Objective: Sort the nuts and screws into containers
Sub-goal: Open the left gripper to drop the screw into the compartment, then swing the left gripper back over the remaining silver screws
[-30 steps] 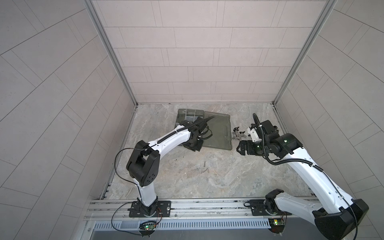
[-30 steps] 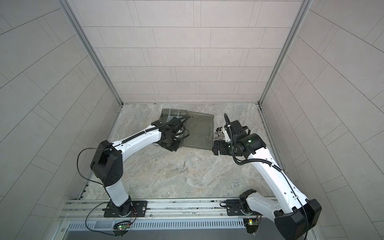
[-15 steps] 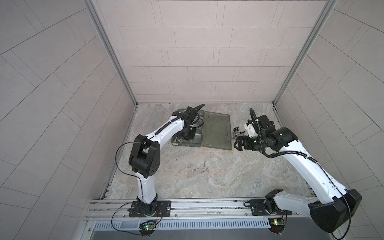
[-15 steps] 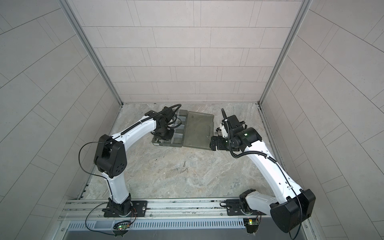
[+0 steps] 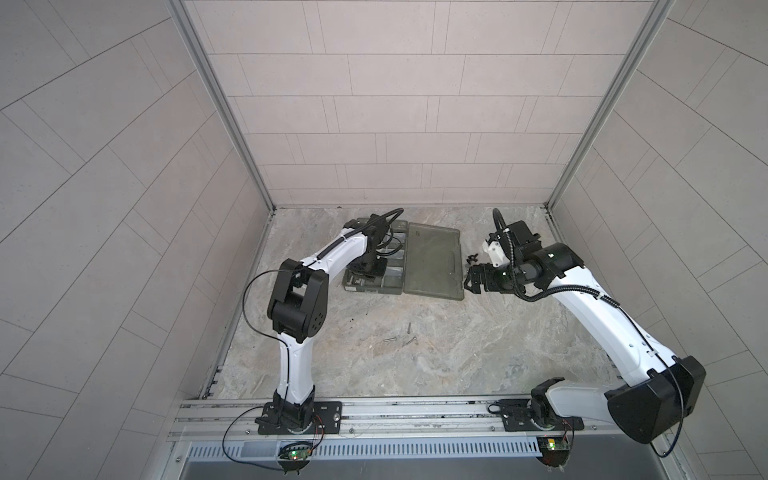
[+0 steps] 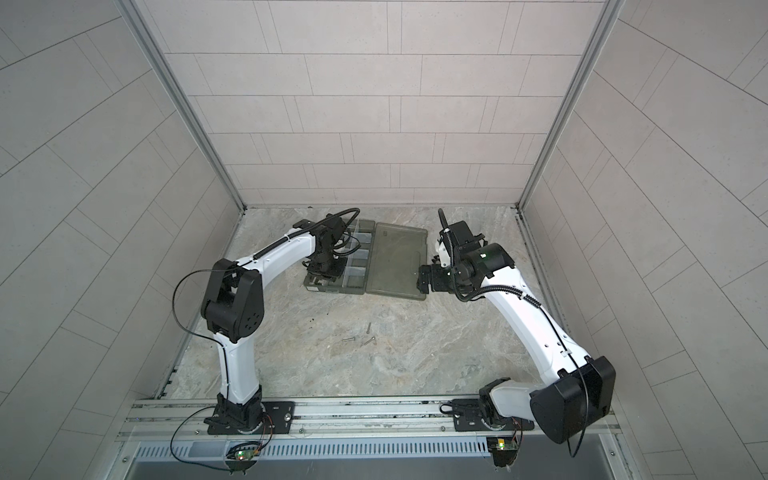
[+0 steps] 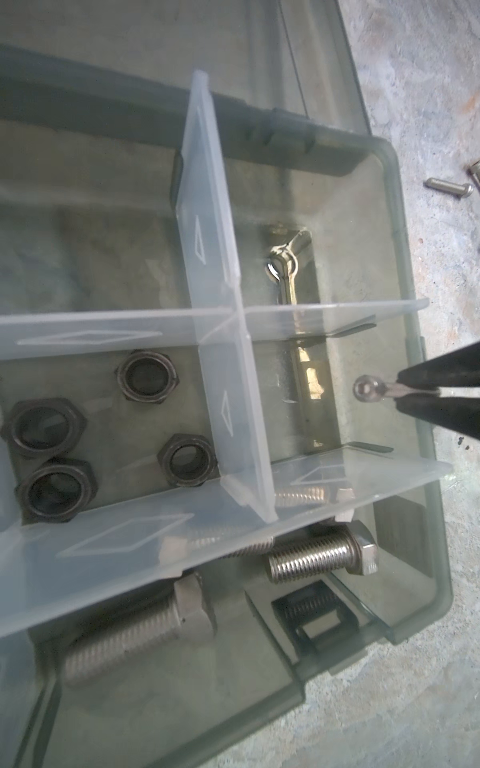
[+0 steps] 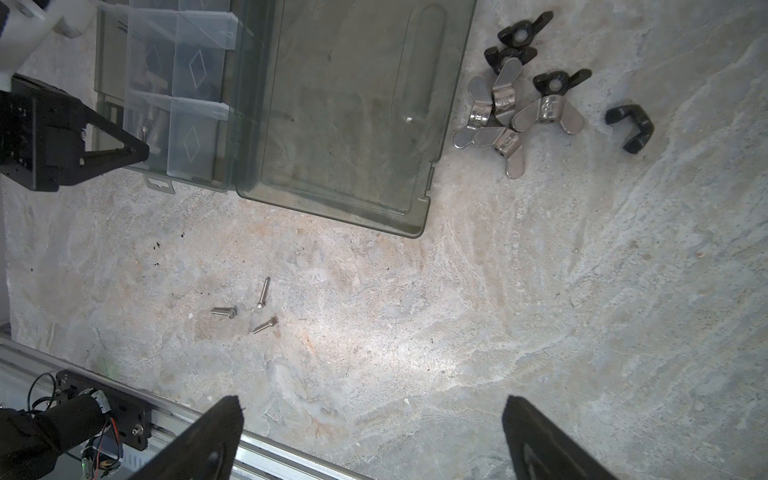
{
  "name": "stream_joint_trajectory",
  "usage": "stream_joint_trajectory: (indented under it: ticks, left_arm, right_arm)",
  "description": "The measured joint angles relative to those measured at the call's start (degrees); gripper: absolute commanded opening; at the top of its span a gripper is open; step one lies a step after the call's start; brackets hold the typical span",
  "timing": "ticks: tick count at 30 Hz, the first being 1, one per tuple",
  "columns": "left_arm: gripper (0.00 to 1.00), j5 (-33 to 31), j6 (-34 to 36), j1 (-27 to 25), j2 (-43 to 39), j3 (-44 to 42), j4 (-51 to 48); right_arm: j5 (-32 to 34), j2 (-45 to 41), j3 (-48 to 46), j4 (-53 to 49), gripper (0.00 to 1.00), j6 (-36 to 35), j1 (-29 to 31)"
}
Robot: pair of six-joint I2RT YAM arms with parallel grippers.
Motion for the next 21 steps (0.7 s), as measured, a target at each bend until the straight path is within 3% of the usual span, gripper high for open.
stream_joint_trajectory:
  ticks: [7, 15, 21]
  left_arm:
    - [0.31, 0.37, -0.09, 0.31, 1.31, 2.14, -0.20]
    - [0.33, 2.56, -1.22, 0.31, 0.46, 2.69, -0.66]
    - [0.35, 3.78, -4.04, -0.59, -8.17, -3.32, -0.72]
  right_arm:
    - [-0.70, 2.54, 1.77, -0.02, 0.99, -1.14, -0.52]
    - [-1.05, 2.75, 2.10, -0.13, 0.99, -1.99, -0.85]
    - [-1.14, 2.32, 0.61, 0.07, 0.99, -2.80, -0.85]
